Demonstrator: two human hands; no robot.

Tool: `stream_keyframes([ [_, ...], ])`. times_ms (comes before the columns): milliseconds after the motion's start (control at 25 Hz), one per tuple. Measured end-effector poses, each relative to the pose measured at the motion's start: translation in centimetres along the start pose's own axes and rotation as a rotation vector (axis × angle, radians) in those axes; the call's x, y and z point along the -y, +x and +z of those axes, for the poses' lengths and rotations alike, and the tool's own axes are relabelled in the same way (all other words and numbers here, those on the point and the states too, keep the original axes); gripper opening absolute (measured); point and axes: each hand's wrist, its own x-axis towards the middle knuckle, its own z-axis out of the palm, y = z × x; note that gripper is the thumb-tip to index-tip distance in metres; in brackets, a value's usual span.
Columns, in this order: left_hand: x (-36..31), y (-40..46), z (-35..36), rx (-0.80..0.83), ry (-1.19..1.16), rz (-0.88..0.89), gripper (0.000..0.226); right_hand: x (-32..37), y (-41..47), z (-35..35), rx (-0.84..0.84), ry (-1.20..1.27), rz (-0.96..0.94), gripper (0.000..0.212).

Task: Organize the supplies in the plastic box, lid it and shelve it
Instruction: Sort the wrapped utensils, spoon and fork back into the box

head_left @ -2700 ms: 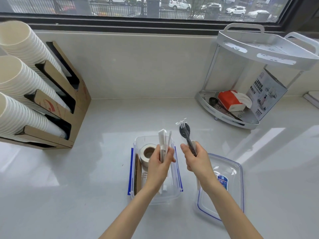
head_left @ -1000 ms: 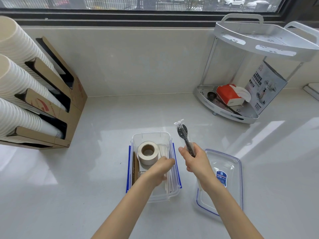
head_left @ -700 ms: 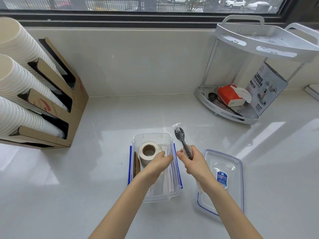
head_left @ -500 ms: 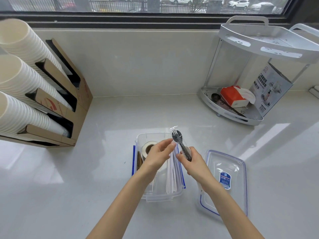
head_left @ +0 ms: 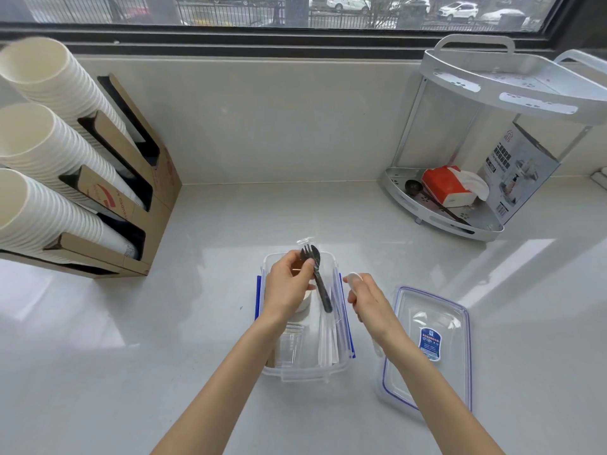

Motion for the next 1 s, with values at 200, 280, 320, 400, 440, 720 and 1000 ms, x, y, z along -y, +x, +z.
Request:
stream_keyframes([
  [200,1.6,-0.3,0.3,0.037,0.45,0.119,0.033,0.2,0.3,-0.8,-0.063,0.103,-0.06,0.017],
  [280,2.5,-0.4,0.6,0.068,0.572,0.167,0.037,0.3,0.4,-1.0,-0.077,0.111,-0.09,0.016],
  [320,2.9,-0.4,0.7,0.087,0.621,0.181,0.038,0.3,0.5,-1.2,-0.082,0.106,-0.103,0.014],
  [400,3.6,-0.6,1.0,0.122,0.682,0.179,0.035,0.2,0.7,-1.4,-0.091,0.104,-0.124,0.011],
  [440,3.9,-0.7,1.1,0.135,0.706,0.175,0.031,0.1,0.7,-1.5,-0.093,0.106,-0.13,0.011],
  [720,5.3,-1.3,1.4,0.18,0.89,0.164,0.027,-0.2,1.2,-1.5,-0.138,0.148,-0.103,0.009],
  [1000,5.3,-1.1,0.9,0.116,0.934,0.237,0.042,0.1,1.6,-1.0,-0.1,0.005,-0.125,0.016],
])
